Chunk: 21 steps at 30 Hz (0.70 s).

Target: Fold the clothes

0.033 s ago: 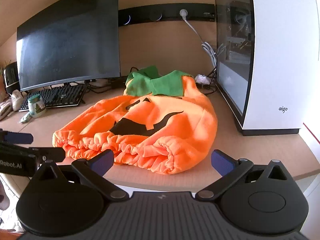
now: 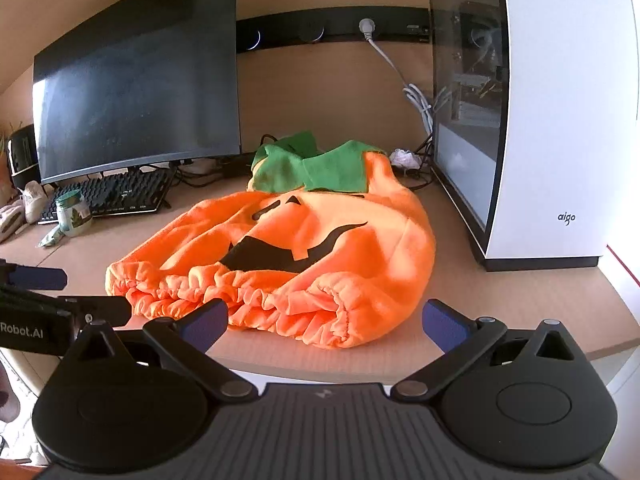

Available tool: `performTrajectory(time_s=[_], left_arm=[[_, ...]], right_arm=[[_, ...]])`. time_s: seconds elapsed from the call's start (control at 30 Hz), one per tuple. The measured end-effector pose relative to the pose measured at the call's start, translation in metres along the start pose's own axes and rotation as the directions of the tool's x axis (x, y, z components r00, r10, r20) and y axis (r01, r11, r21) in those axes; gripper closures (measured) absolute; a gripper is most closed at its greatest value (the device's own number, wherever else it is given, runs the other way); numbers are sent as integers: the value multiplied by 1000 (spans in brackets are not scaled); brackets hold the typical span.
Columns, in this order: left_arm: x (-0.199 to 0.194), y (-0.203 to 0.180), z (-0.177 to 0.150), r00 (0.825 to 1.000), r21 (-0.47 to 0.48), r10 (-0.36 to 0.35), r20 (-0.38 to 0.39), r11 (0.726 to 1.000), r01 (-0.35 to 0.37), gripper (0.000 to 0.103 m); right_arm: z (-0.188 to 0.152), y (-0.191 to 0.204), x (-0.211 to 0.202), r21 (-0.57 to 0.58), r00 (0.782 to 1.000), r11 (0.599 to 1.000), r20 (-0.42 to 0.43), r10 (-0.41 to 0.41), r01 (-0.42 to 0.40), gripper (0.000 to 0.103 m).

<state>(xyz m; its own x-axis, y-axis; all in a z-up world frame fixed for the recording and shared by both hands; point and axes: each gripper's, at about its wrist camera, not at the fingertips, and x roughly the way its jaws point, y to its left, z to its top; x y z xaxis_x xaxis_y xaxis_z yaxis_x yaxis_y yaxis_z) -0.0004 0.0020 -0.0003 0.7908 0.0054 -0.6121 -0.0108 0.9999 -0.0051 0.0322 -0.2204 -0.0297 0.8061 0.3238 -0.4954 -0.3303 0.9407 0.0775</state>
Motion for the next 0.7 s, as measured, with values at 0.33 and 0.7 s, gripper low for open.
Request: performTrajectory(time_s=[0.33, 0.7], left_arm=[[-1, 21, -5, 999, -69, -5, -37, 998, 3, 0], [-5, 27, -7, 999, -80, -3, -49, 997, -1, 0]], right_arm=[[-2, 5, -1, -7, 1000, 1000, 4, -9, 9, 0], [-3, 10, -2, -20, 1000, 1000, -5, 4, -4, 0]])
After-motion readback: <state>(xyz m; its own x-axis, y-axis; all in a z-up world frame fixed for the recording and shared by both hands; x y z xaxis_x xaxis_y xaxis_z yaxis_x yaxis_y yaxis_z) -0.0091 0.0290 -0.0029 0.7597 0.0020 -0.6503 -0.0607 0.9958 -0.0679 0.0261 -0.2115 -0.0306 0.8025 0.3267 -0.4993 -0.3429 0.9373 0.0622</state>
